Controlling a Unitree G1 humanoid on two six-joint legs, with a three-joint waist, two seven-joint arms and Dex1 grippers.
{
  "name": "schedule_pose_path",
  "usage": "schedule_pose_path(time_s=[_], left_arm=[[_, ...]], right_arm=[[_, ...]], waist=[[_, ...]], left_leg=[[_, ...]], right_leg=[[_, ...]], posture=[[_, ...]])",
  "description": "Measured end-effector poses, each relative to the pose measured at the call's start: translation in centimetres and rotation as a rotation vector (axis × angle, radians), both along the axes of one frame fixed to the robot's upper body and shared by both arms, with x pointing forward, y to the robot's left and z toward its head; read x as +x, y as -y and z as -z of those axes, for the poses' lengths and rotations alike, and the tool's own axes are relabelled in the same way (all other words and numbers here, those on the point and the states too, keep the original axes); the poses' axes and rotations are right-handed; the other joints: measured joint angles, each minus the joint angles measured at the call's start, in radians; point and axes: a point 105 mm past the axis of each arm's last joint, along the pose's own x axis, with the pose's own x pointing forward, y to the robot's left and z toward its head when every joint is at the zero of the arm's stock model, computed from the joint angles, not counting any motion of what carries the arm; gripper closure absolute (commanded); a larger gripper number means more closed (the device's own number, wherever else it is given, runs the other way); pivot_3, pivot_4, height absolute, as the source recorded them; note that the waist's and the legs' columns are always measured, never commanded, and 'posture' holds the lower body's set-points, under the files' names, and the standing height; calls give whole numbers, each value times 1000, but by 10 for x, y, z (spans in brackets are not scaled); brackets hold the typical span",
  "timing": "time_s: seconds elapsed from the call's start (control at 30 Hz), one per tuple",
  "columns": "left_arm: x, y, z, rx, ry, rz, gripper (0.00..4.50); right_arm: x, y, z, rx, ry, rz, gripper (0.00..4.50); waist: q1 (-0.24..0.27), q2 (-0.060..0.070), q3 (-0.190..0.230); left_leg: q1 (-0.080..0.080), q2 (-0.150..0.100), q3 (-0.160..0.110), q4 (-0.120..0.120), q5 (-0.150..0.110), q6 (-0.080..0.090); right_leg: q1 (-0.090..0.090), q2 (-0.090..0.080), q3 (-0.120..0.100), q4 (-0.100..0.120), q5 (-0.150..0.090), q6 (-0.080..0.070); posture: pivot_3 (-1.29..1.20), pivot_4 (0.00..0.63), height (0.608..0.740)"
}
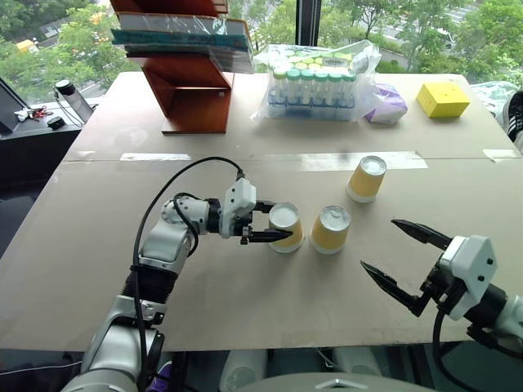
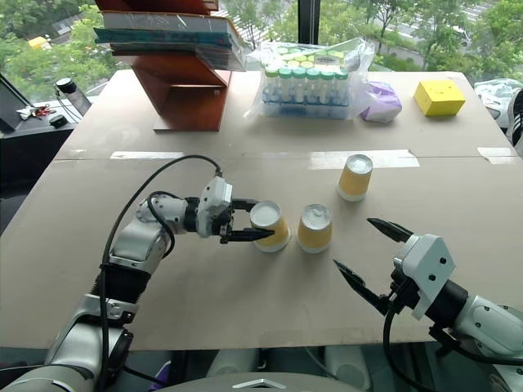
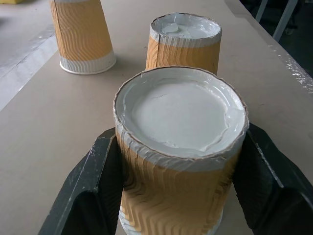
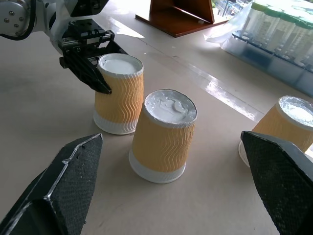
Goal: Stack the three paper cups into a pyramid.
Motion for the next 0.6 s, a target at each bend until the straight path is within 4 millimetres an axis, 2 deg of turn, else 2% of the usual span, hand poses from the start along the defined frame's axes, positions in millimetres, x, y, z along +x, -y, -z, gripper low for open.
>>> schedule_pose_path(time_s=[0.17, 0.2, 0.27, 0.3, 0.6], left_arm=[[0, 1, 1, 1, 16, 14, 2060], [0, 1, 2, 0, 12, 17, 1042], [-1, 1, 4, 1, -4, 18, 284], [-1, 0, 6, 1, -16, 16, 50], [-3, 1, 12, -23, -59, -35, 50]], right_arm=[[-2, 2, 2, 9, -4, 15, 0], [-3, 2, 2, 8, -9, 18, 0], [-4, 4, 2, 5, -9, 23, 0], [-4, 4, 2, 2, -7, 25, 0], [0, 4, -3, 5, 21, 22, 0]], waist=[[0, 0, 0], [0, 0, 0], [0, 0, 0], [-1, 0, 0], [-4, 0, 0]], left_leg=[[1, 0, 0, 0, 0, 0], [1, 0, 0, 0, 0, 0], [0, 0, 0, 0, 0, 0], [0, 0, 0, 0, 0, 0], [0, 0, -1, 0, 0, 0]], right_leg=[[1, 0, 0, 0, 0, 0], [1, 0, 0, 0, 0, 0], [1, 0, 0, 0, 0, 0], [1, 0, 0, 0, 0, 0], [0, 0, 0, 0, 0, 0]], posture=[[0, 150, 740], [0, 150, 740], [0, 150, 740], [0, 150, 740], [0, 150, 740]])
